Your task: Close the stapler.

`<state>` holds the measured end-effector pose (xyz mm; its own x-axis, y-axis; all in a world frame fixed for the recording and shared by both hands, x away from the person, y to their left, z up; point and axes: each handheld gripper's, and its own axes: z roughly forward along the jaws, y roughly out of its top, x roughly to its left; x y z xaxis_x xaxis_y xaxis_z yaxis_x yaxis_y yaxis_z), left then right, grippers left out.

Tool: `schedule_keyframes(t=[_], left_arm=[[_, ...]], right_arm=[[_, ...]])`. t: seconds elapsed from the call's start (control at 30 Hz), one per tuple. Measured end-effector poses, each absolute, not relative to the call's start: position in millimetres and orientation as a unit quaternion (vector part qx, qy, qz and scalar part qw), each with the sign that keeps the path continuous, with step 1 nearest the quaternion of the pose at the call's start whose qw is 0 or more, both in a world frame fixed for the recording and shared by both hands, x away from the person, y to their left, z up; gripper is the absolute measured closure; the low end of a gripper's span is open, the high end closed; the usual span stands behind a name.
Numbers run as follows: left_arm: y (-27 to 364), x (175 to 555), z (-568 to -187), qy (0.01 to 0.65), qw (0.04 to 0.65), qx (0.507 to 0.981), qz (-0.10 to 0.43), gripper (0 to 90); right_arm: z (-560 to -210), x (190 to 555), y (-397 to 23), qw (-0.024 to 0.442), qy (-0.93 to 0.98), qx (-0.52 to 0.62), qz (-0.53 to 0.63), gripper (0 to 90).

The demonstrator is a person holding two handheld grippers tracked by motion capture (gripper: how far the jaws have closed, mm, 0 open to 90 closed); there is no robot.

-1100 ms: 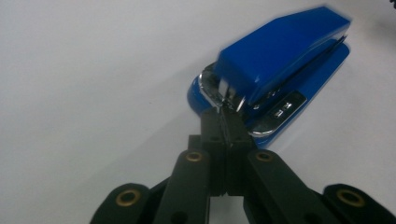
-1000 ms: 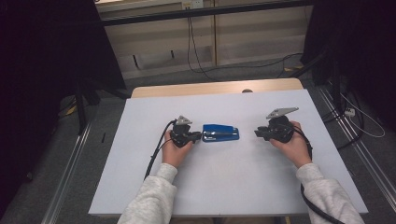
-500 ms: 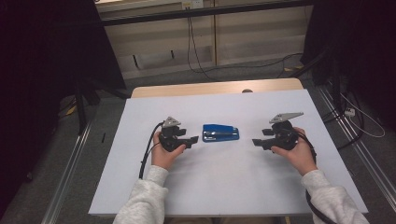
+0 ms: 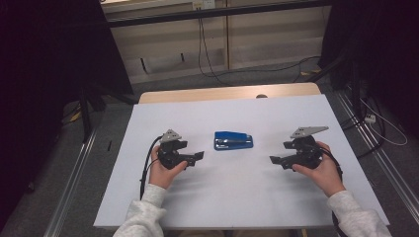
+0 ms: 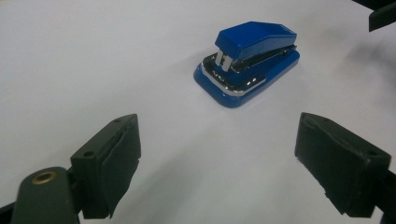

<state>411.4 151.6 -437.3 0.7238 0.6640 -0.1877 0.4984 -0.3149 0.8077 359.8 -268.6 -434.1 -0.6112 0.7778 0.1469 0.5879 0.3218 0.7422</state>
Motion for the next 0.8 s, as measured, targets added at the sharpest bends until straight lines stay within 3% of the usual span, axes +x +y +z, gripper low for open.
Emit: schedule_keyframes(t=[0.8], left_arm=[[187.5, 384.0, -427.1, 0.365, 0.466, 0.799, 0.104, 9.3]], right_arm=[[-432.4, 328.4, -265.2, 0.108, 0.816, 0.404, 0.4, 14.5]])
